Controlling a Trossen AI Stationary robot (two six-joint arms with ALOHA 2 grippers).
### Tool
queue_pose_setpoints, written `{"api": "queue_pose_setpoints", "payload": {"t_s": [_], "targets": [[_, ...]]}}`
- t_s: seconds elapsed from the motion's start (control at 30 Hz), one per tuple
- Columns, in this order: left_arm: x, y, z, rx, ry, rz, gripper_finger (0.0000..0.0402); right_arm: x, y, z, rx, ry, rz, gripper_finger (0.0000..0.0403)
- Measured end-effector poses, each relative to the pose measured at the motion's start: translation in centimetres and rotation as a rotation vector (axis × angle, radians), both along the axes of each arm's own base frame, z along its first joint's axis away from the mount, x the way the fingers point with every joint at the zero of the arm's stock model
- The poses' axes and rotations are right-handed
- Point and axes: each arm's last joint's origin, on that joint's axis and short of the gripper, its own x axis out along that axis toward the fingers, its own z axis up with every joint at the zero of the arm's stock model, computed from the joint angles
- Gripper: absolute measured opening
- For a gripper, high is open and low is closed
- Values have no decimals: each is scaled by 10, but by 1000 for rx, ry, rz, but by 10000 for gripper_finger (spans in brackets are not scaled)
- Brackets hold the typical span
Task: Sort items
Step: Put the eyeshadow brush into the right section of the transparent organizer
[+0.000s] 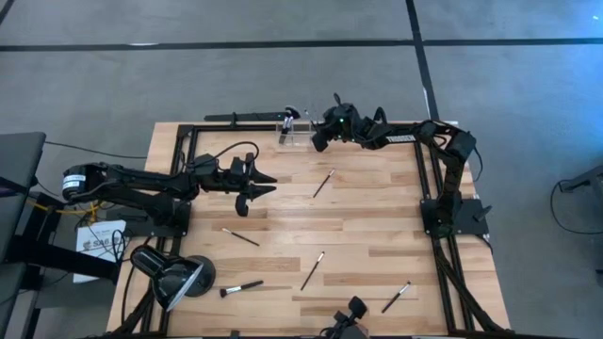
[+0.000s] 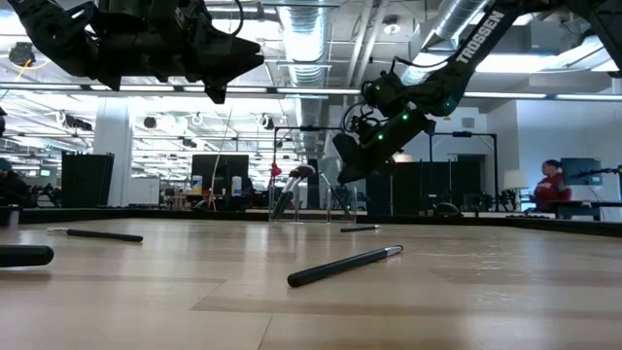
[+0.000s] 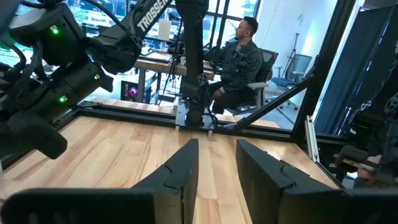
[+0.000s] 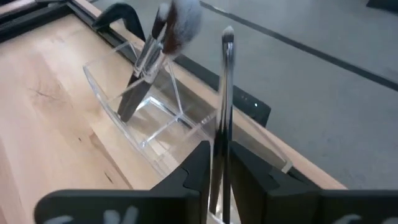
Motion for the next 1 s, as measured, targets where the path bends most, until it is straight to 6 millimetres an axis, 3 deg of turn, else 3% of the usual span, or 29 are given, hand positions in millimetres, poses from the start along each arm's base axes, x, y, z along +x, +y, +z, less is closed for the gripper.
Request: {"api": "queue_pose_setpoints", "payload": {"t_s": [0.3, 0.47, 0.83, 1.0], "targets": [[0, 0, 0, 0, 0, 0, 104, 2, 3, 0, 2, 4, 9, 61], [0, 0, 0, -12, 2, 0, 104, 5, 16, 5, 19, 31, 39, 61], [0, 0, 0, -30, 7, -1, 104, -14, 74, 12, 347, 309, 9, 61], [0, -1, -2, -49, 22, -12, 104, -7, 111, 14, 394, 367, 61, 62]]}}
